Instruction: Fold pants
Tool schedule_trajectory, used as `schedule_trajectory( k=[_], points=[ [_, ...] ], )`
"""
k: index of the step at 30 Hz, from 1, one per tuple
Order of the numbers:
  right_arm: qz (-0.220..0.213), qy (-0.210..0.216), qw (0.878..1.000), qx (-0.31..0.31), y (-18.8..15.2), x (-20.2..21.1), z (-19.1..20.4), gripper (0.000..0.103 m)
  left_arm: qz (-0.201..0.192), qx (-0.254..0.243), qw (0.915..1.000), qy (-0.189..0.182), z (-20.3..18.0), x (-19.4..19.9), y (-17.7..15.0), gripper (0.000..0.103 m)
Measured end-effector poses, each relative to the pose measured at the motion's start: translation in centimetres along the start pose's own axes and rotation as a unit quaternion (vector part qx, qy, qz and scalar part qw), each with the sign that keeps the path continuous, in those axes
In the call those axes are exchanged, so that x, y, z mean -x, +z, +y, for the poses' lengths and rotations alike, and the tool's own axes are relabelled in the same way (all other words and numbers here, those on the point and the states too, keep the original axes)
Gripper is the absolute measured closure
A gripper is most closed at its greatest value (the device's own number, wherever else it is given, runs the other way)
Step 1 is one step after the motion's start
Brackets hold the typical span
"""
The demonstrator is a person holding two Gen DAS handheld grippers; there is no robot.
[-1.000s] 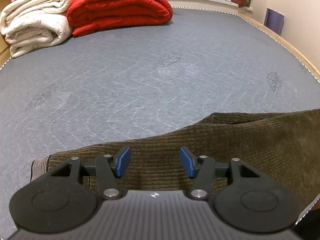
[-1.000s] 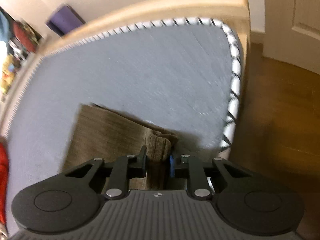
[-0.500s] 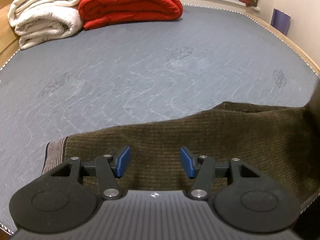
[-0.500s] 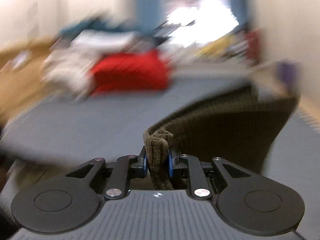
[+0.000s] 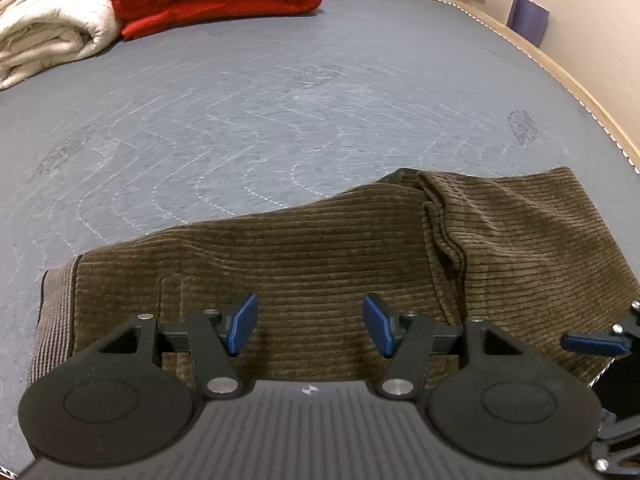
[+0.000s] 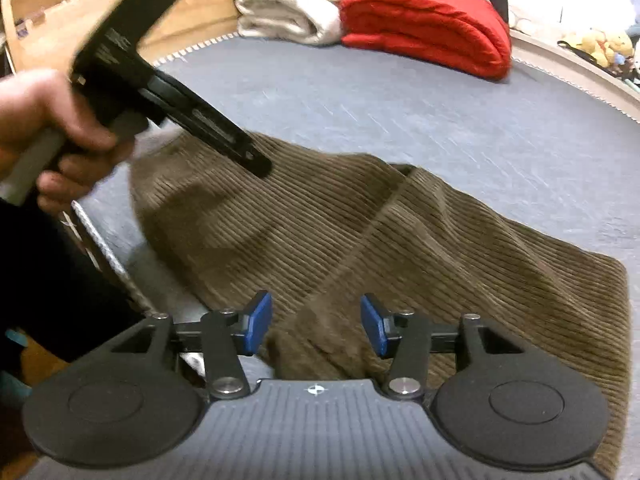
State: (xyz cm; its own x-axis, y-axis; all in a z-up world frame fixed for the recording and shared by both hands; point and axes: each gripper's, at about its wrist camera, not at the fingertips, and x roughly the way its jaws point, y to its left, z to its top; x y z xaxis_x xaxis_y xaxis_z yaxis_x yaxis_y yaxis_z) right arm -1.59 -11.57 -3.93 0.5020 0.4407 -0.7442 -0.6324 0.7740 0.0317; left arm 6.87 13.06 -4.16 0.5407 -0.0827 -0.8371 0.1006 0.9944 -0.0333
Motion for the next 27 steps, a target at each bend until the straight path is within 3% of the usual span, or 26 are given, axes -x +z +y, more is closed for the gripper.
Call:
schedule_trajectory(
  k=[8,10,11,16,19,22,23,24,26,27],
  points=[
    [0.049,-0.019,0.997,0.058,-0.8,-4.5,1.3,0.054,0.008,-0.017,0.9998,0.006,-1.0,-1.2,0.3,0.039],
    [0.033,-0.007,0.997,0.063,-0.6,-3.9,1.3,0.082,0.007,-0.02,0.9997,0.008,-1.0,-1.2,0.4,0.039],
    [0.023,0.001,0.998,0.06,-0.4,-3.4,1.1,0.089,0.006,-0.02,0.9998,0.007,-1.0,-1.2,0.4,0.039],
    [-0.039,0.029,0.995,0.091,-0.7,0.3,1.6,0.09,-0.002,-0.016,0.9999,0.004,-1.0,-0.8,0.6,0.039],
    [0.007,0.039,0.991,0.13,-2.2,-0.5,2.3,0.089,-0.001,-0.018,0.9998,0.001,-1.1,-0.9,0.7,0.039],
    [0.02,0.019,0.989,0.148,-2.8,-1.4,3.1,0.082,0.0,-0.018,0.9998,0.001,-1.2,-1.0,0.8,0.039],
    [0.013,0.015,0.988,0.151,-2.7,-1.2,3.3,0.07,0.0,-0.019,0.9998,0.0,-1.3,-1.0,0.8,0.039],
    [0.005,0.015,0.989,0.15,-2.6,-0.9,3.4,0.048,0.0,-0.021,0.9998,0.0,-1.4,-1.0,0.8,0.039],
    [-0.011,0.011,0.988,0.151,-2.5,-0.7,3.5,0.03,-0.001,-0.025,0.9997,0.001,-1.4,-1.0,0.8,0.039],
    [-0.011,0.006,0.987,0.162,-2.6,-1.0,3.7,0.03,0.0,-0.025,0.9997,0.002,-1.4,-1.0,0.7,0.039]
  ],
)
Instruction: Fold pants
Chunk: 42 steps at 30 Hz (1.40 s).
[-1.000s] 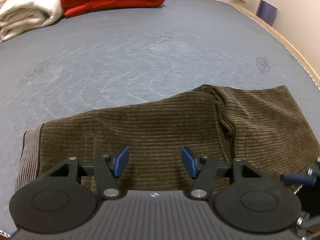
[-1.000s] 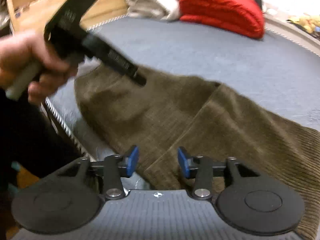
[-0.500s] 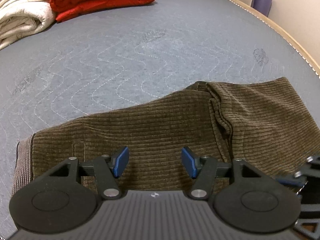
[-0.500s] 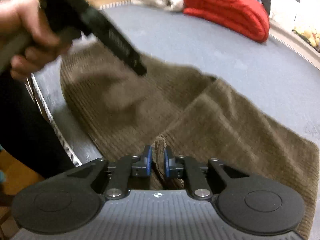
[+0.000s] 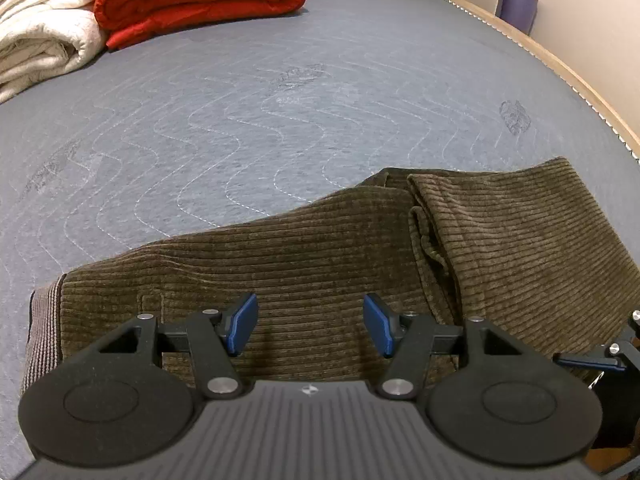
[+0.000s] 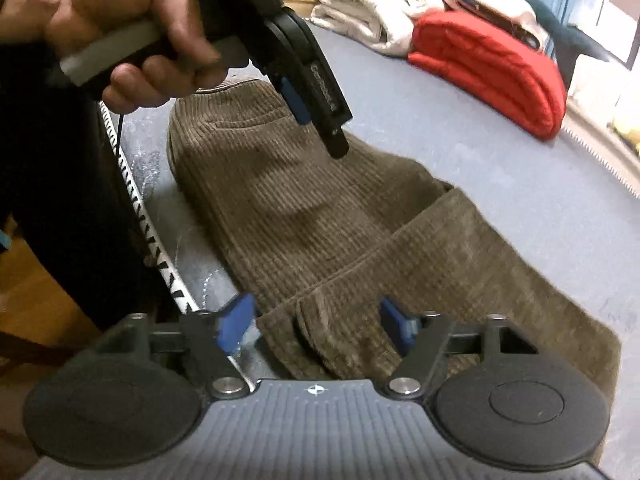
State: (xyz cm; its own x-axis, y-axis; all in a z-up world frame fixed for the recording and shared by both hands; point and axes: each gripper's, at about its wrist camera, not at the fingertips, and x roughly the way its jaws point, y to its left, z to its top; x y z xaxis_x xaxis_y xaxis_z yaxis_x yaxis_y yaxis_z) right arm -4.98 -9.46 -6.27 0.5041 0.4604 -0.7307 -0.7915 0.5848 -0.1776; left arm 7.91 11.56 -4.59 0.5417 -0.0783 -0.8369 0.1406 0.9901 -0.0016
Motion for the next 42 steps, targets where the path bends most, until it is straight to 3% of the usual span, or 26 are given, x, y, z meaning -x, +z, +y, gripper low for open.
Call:
schedule_trajectory(
  k=[5,9,13,15,17,20,22,23,25,27,28,29,31,34,37,39,42],
  points=[
    [0.044,-0.01,0.997,0.055,-0.5,-2.2,1.0,0.033,0.004,0.005,1.0,0.005,0.4,-0.1,-0.2,0.039],
    [0.06,-0.009,0.994,0.091,-0.7,-2.6,1.6,0.056,0.002,0.006,1.0,0.004,0.5,0.0,-0.2,0.039],
    [0.042,0.009,0.998,0.055,-0.1,-1.8,0.4,0.072,0.0,0.009,1.0,0.002,0.6,0.0,0.0,0.039],
    [0.008,0.009,1.0,-0.006,0.8,-0.3,-1.6,0.079,-0.004,0.012,0.9999,0.001,0.6,0.2,0.1,0.039],
    [-0.054,0.003,0.994,-0.093,1.8,2.0,-4.6,0.08,-0.007,0.016,0.9998,0.002,0.8,0.4,0.1,0.039],
    [-0.174,0.024,0.961,-0.215,2.5,6.4,-8.7,0.08,-0.012,0.024,0.9996,0.006,1.3,0.6,0.1,0.039],
    [-0.192,0.041,0.961,-0.195,2.9,6.8,-8.1,0.08,-0.011,0.033,0.9994,0.007,1.7,0.7,0.1,0.039],
    [-0.172,0.045,0.97,-0.168,3.1,5.9,-6.9,0.08,-0.01,0.037,0.9992,0.007,1.9,0.7,0.1,0.039],
    [-0.087,0.043,0.988,-0.116,3.0,2.4,-4.2,0.077,-0.006,0.043,0.999,0.006,2.0,0.6,0.1,0.039],
    [0.023,0.047,0.996,-0.075,2.0,-1.8,-1.8,0.073,-0.002,0.046,0.9989,0.004,1.9,0.6,0.0,0.039],
    [0.045,0.046,0.996,-0.058,1.6,-2.7,-1.0,0.072,-0.001,0.045,0.999,0.002,1.8,0.6,0.0,0.039],
    [0.038,0.043,0.997,-0.044,1.4,-2.6,-0.5,0.068,0.0,0.041,0.9991,-0.001,1.6,0.7,0.0,0.039],
    [0.007,0.044,0.998,-0.053,1.9,-1.0,-1.1,0.069,-0.002,0.032,0.9994,-0.009,1.0,0.7,0.0,0.039],
    [-0.05,0.045,0.984,-0.163,2.0,2.4,-5.2,0.056,-0.01,0.029,0.9988,-0.037,-0.1,0.7,0.2,0.039],
    [-0.072,-0.014,0.962,-0.262,0.2,4.8,-9.2,0.048,-0.012,0.071,0.9931,-0.093,-0.4,0.1,0.7,0.039],
    [-0.061,-0.071,0.944,-0.316,-1.9,5.5,-11.4,0.048,-0.009,0.094,0.9884,-0.119,-0.7,-0.5,1.1,0.039],
    [-0.013,-0.167,0.913,-0.373,-5.5,6.0,-14.0,0.048,-0.005,0.105,0.9857,-0.132,-1.9,-1.6,1.7,0.039]
  ],
)
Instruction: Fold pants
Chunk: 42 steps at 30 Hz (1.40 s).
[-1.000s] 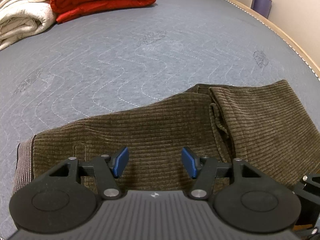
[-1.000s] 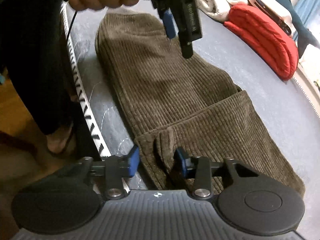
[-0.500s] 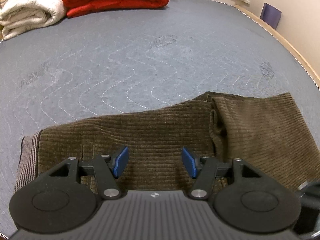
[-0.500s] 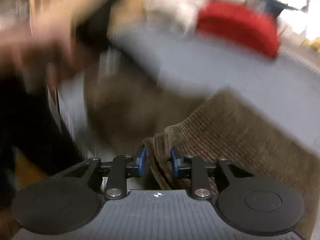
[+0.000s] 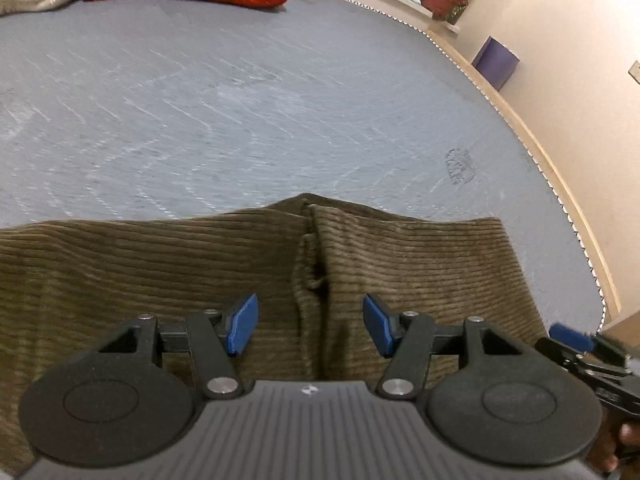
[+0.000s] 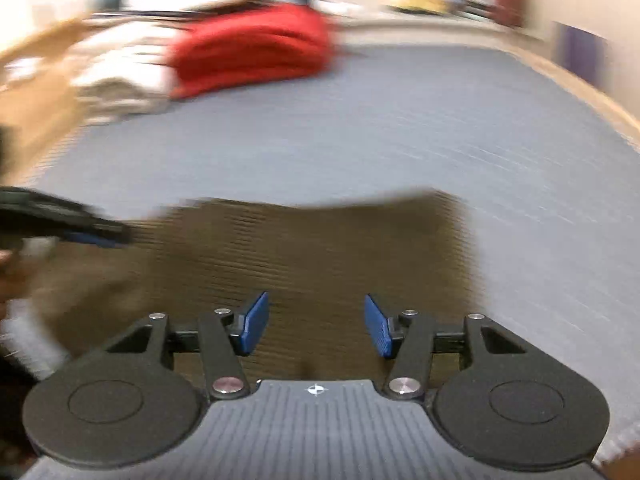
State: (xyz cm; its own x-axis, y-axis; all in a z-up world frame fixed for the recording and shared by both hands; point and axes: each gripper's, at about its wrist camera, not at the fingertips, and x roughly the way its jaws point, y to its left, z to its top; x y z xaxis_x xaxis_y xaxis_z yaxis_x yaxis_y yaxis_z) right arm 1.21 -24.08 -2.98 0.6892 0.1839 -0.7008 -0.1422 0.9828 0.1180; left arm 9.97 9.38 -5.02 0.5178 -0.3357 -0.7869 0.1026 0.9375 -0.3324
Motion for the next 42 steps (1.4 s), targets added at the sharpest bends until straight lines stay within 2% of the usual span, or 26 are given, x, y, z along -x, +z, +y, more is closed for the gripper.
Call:
schedule_trajectory(
  k=[3,5,9,12,15,16,19,21,22,24,25,26,28,30,32,33,35,36,39,40,42],
  points=[
    [0.034,-0.079,0.996,-0.033,-1.2,-0.7,-3.3,0.048,0.009,0.003,1.0,0.002,-1.0,-1.4,0.0,0.036],
    [0.055,-0.093,0.992,-0.07,-1.8,-0.9,-5.1,0.046,0.021,0.005,0.9997,0.01,-1.3,-2.6,-0.1,0.035],
    [0.074,-0.081,0.984,-0.141,-2.5,-1.2,-7.4,0.035,0.05,-0.004,0.9981,0.036,-1.7,-4.8,-0.5,0.031],
    [0.092,-0.063,0.978,-0.175,-3.2,-1.4,-8.3,0.035,0.058,-0.011,0.9976,0.037,-2.0,-5.8,-0.8,0.031],
    [0.117,-0.014,0.968,-0.222,-3.7,-2.2,-8.6,0.035,0.06,-0.011,0.9973,0.04,-1.8,-6.4,-0.9,0.026],
    [0.127,0.002,0.965,-0.229,-3.9,-2.5,-8.5,0.034,0.06,-0.01,0.9973,0.041,-1.8,-6.5,-1.0,0.026],
    [0.13,-0.005,0.973,-0.193,-3.8,-2.5,-7.4,0.035,0.056,-0.015,0.9975,0.041,-2.1,-6.6,-1.0,0.026],
    [0.126,-0.009,0.974,-0.187,-3.7,-2.2,-7.2,0.04,0.051,-0.027,0.9978,0.032,-2.4,-6.6,-0.8,0.047],
    [0.123,-0.01,0.975,-0.186,-3.7,-2.1,-7.1,0.042,0.049,-0.036,0.998,0.019,-2.7,-6.4,-0.7,0.076],
    [0.116,-0.012,0.977,-0.178,-3.5,-1.6,-6.8,0.055,0.032,-0.061,0.9973,0.024,-3.4,-5.6,-0.4,0.082],
    [0.11,-0.012,0.979,-0.174,-3.4,-1.2,-6.6,0.059,0.018,-0.069,0.9972,0.024,-3.7,-4.7,-0.2,0.085],
    [0.102,-0.01,0.98,-0.17,-3.3,-0.7,-6.5,0.068,-0.003,-0.068,0.9976,0.016,-4.0,-3.6,0.2,0.086],
    [0.084,-0.001,0.983,-0.164,-2.9,0.0,-6.2,0.073,-0.037,-0.065,0.9972,0.001,-4.3,-1.9,0.7,0.086],
    [0.072,0.001,0.986,-0.152,-2.8,0.8,-5.9,0.074,-0.043,-0.079,0.9959,0.017,-4.1,-1.8,0.8,0.085],
    [0.074,0.005,0.987,-0.143,-2.9,0.7,-5.7,0.073,-0.009,-0.073,0.9965,0.04,-3.4,-3.4,0.5,0.074],
    [0.081,0.002,0.987,-0.135,-3.0,0.4,-5.5,0.071,0.008,-0.07,0.9942,0.081,-3.1,-4.1,0.3,0.072],
    [0.092,-0.013,0.989,-0.117,-3.3,0.0,-5.4,0.068,0.0,-0.091,0.9845,0.15,-3.3,-3.6,0.2,0.071],
    [0.095,-0.016,0.988,-0.118,-3.4,-0.1,-5.5,0.066,-0.016,-0.101,0.9828,0.154,-3.7,-2.7,0.4,0.071],
    [0.097,-0.016,0.987,-0.124,-3.4,0.0,-5.8,0.065,-0.051,-0.112,0.9889,0.084,-4.7,0.2,0.6,0.068],
    [0.096,-0.017,0.988,-0.122,-3.4,0.0,-5.8,0.065,-0.049,-0.119,0.9897,0.062,-5.0,0.7,0.2,0.068],
    [0.094,-0.022,0.989,-0.115,-3.3,-0.4,-5.6,0.067,-0.019,-0.136,0.9902,0.027,-5.8,0.2,-0.8,0.068]
  ],
)
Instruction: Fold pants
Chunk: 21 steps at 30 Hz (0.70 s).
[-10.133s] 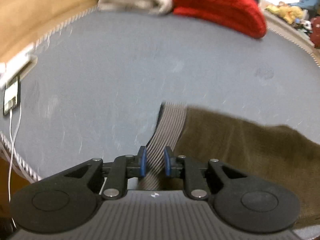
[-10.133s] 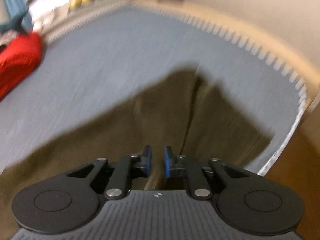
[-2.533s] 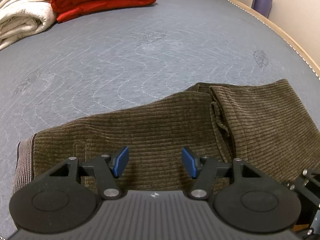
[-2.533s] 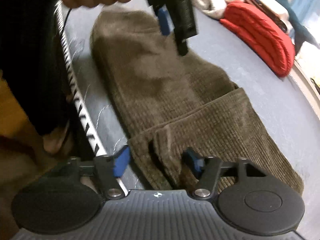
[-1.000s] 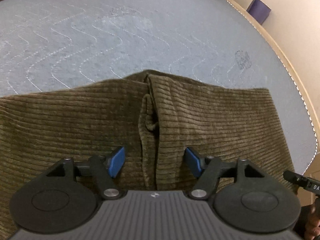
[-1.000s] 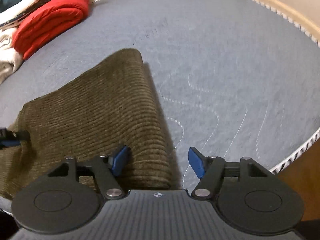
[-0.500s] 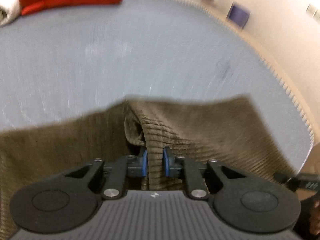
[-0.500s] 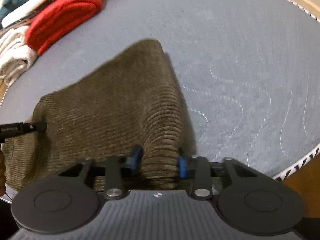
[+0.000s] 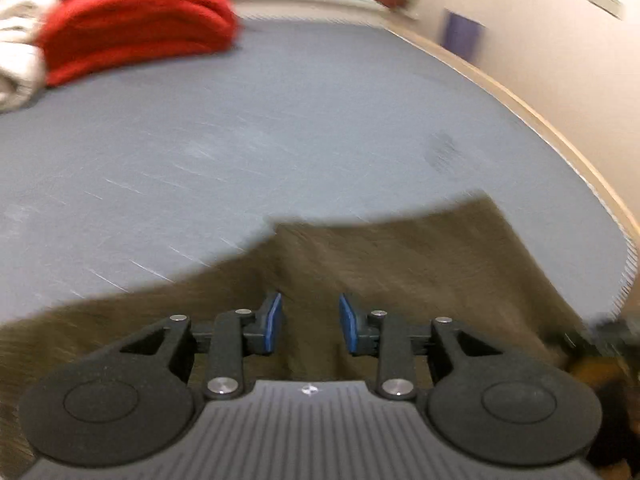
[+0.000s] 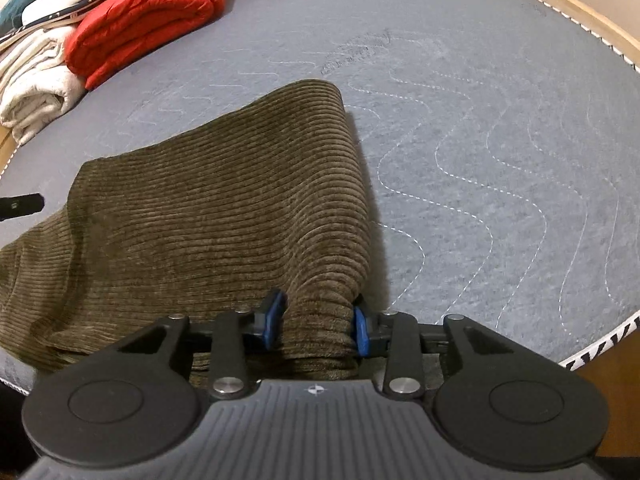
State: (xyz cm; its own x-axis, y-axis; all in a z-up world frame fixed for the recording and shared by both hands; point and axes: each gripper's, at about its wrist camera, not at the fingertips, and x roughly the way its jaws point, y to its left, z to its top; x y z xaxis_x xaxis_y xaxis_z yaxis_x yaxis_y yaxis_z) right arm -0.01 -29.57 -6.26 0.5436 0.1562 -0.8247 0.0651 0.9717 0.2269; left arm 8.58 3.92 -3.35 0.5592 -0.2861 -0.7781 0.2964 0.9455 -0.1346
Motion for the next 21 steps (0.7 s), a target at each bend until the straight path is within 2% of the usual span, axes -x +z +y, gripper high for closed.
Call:
schedule_trajectory(
  k=[1,3,4,5,6,7,8,10,12,13,14,15,17,18,19,21],
  points=[
    [-0.003,-0.002,1.0,0.004,0.1,0.0,0.1,0.068,0.025,-0.012,0.9994,-0.019,-0.7,-0.7,-0.7,0.068],
    [-0.011,-0.007,1.0,0.015,0.0,0.3,1.0,0.073,0.084,-0.051,0.9948,-0.027,-2.2,-2.9,-2.1,0.068],
    [-0.015,-0.008,1.0,0.017,0.2,0.4,1.2,0.073,0.129,-0.077,0.9884,-0.02,-3.0,-4.2,-3.2,0.063],
    [-0.02,-0.01,1.0,0.016,0.3,0.7,1.5,0.075,0.147,-0.104,0.9836,-0.007,-3.6,-4.9,-4.1,0.046],
    [-0.031,-0.011,0.999,0.019,0.5,1.3,1.9,0.076,0.139,-0.118,0.9832,0.009,-3.8,-4.9,-4.4,0.04],
    [-0.045,-0.009,0.998,0.029,0.5,2.0,2.6,0.077,0.139,-0.111,0.9838,0.018,-3.5,-4.7,-4.2,0.036],
    [-0.062,-0.01,0.997,0.046,0.5,2.8,3.4,0.078,0.136,-0.091,0.9864,0.018,-3.0,-4.3,-3.6,0.037],
    [-0.098,-0.007,0.993,0.072,0.3,4.5,5.0,0.078,0.089,-0.053,0.9945,0.009,-1.9,-2.6,-2.2,0.036],
    [-0.131,-0.001,0.986,0.099,-0.2,6.1,6.8,0.079,0.035,-0.015,0.9989,-0.029,-1.5,-0.3,-0.8,0.031],
    [-0.148,-0.004,0.981,0.127,-0.6,6.7,8.0,0.079,0.015,0.002,0.9985,-0.053,-1.3,0.5,-0.2,0.022],
    [-0.166,-0.005,0.973,0.16,-1.3,7.3,9.3,0.079,-0.003,0.024,0.9957,-0.089,-1.4,1.4,0.3,0.016],
    [-0.183,-0.001,0.964,0.193,-2.0,7.7,10.6,0.079,-0.011,0.039,0.9913,-0.125,-1.6,2.0,0.8,0.013],
    [-0.205,0.016,0.947,0.248,-3.4,8.2,12.9,0.079,-0.012,0.056,0.9791,-0.195,-2.3,2.6,1.4,0.002],
    [-0.214,0.027,0.935,0.283,-4.3,8.3,14.2,0.079,-0.012,0.058,0.9738,-0.22,-2.7,2.8,1.5,0.001],
    [-0.222,0.034,0.921,0.318,-5.1,8.3,15.3,0.079,-0.015,0.055,0.971,-0.232,-2.8,2.9,1.4,0.001],
    [-0.23,0.048,0.899,0.37,-6.4,8.3,17.1,0.079,-0.01,0.043,0.9731,-0.226,-3.6,2.5,1.4,0.001]
  ],
)
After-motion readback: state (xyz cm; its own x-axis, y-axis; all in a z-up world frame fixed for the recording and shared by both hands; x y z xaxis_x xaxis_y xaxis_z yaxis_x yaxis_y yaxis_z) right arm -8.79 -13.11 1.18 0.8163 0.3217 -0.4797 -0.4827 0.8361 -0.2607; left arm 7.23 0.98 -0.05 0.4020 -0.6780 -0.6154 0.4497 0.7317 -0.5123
